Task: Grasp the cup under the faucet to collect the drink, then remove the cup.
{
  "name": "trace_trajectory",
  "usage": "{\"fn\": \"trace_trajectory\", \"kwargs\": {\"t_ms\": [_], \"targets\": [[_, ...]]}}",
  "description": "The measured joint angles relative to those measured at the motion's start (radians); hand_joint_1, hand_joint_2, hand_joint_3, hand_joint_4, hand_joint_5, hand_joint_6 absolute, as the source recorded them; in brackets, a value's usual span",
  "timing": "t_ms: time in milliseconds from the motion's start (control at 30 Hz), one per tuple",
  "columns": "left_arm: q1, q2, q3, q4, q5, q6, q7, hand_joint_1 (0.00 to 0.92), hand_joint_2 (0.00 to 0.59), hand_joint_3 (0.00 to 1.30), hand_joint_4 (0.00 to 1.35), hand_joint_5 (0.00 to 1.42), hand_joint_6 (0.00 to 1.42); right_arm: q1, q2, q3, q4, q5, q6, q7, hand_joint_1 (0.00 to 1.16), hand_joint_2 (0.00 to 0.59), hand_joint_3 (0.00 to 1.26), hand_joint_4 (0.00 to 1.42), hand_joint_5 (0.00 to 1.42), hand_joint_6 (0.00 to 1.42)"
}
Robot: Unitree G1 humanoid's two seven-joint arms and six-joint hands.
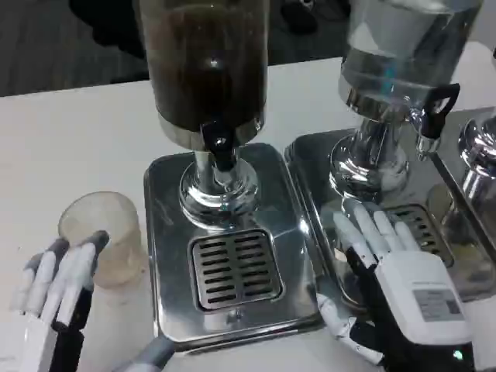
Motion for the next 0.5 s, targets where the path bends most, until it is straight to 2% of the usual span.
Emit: {"fn": "trace_trajectory", "kwargs": {"t_ms": [167, 300, 400, 500], "targets": [[0.006, -0.001, -0.009, -0.003, 0.007, 0.027, -0.02, 0.0, 0.139, 0.0, 0.0, 0.0, 0.0, 0.0, -0.008, 0.006, 0.0, -0.005, -0.001, 0.0, 0.36, 0.53, 0.1, 0.0, 0.0, 0.0], [0.017, 0.001, -0.013, -0.018, 0.031, 0.058, -0.047, 0.0, 0.137, 0.0, 0.0, 0.0, 0.0, 0.0, -0.037, 0.003, 0.0, -0.004, -0.005, 0.0, 0.36, 0.53, 0.1, 0.0, 0.0, 0.0], [0.017, -0.002, -0.027, -0.039, 0.044, 0.086, -0.06, 0.0, 0.137, 0.0, 0.0, 0.0, 0.0, 0.008, -0.041, -0.021, -0.001, 0.032, -0.016, -0.004, 0.36, 0.53, 0.1, 0.0, 0.0, 0.0], [0.02, -0.006, -0.036, -0.045, 0.043, 0.105, -0.065, 0.0, 0.137, 0.0, 0.0, 0.0, 0.0, 0.018, -0.04, -0.024, -0.001, 0.046, -0.016, -0.005, 0.36, 0.53, 0.09, 0.0, 0.0, 0.0]]}}
